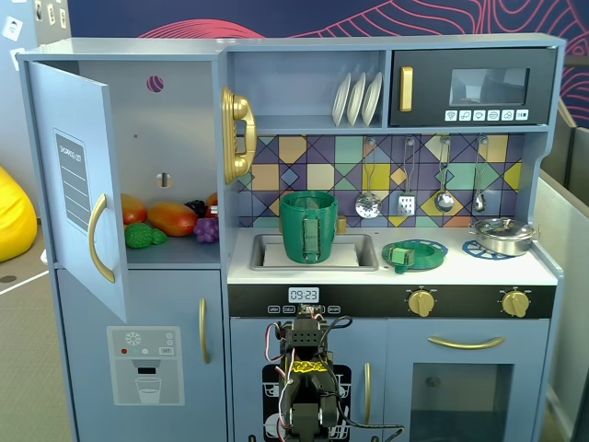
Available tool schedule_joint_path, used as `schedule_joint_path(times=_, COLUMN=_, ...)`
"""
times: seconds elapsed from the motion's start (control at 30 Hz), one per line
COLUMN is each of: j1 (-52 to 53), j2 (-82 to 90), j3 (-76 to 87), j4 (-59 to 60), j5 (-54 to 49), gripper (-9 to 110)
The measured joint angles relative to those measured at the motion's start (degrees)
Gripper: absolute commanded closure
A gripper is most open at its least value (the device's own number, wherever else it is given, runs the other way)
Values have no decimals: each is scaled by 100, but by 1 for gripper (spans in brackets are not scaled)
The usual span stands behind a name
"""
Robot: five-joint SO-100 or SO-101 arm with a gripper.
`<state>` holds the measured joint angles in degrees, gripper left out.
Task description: Pick up the lid from the counter and put it on the green recipient
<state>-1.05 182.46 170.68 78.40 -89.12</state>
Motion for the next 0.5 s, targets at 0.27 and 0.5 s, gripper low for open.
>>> schedule_joint_path(times=0.27, j1=0, j2=0, j3=0, j4=0, j5=0, gripper=101)
schedule_joint_path(times=0.5, j1=-79, j2=0, j3=0, j4=0, j5=0, gripper=101)
